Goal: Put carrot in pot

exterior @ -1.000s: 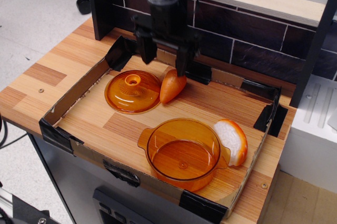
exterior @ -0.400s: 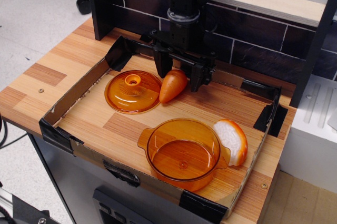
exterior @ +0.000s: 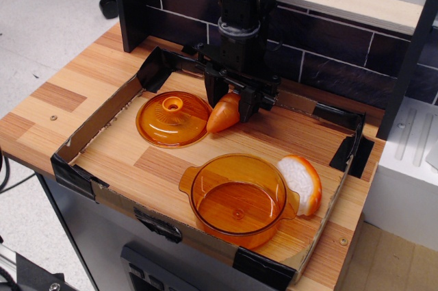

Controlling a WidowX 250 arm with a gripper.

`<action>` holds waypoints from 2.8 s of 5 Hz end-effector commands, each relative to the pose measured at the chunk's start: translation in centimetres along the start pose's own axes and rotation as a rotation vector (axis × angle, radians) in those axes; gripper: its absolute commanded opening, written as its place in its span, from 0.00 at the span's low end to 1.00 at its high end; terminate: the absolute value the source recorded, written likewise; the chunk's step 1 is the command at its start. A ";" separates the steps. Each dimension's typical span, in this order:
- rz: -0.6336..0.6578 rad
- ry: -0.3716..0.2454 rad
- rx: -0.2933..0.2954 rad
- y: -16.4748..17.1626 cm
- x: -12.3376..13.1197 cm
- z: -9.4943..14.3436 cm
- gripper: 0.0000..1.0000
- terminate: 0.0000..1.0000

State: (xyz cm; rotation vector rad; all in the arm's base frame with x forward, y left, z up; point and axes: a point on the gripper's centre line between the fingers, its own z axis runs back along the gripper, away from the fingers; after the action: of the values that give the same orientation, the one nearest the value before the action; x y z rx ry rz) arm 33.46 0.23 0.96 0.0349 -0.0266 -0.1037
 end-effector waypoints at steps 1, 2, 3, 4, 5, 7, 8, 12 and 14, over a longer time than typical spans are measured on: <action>-0.027 -0.071 -0.017 -0.9 -0.2 2.3 0.00 0.00; -0.042 -0.212 -0.025 -2.1 -1.2 6.0 0.00 0.00; -0.068 -0.221 -0.115 -4.0 -2.9 9.6 0.00 0.00; -0.114 -0.161 -0.170 -5.8 -5.0 10.9 0.00 0.00; -0.167 -0.083 -0.162 -7.2 -7.1 9.7 0.00 0.00; -0.246 -0.042 -0.107 -7.6 -9.3 6.8 0.00 0.00; -0.229 -0.027 -0.101 -7.4 -9.4 6.5 1.00 0.00; -0.136 -0.109 -0.133 -5.4 -8.0 13.2 1.00 0.00; -0.136 -0.109 -0.133 -5.4 -8.0 13.2 1.00 0.00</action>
State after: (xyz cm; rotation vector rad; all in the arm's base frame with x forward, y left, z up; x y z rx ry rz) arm 24.06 -5.10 12.40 -0.1003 -0.0763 -0.2418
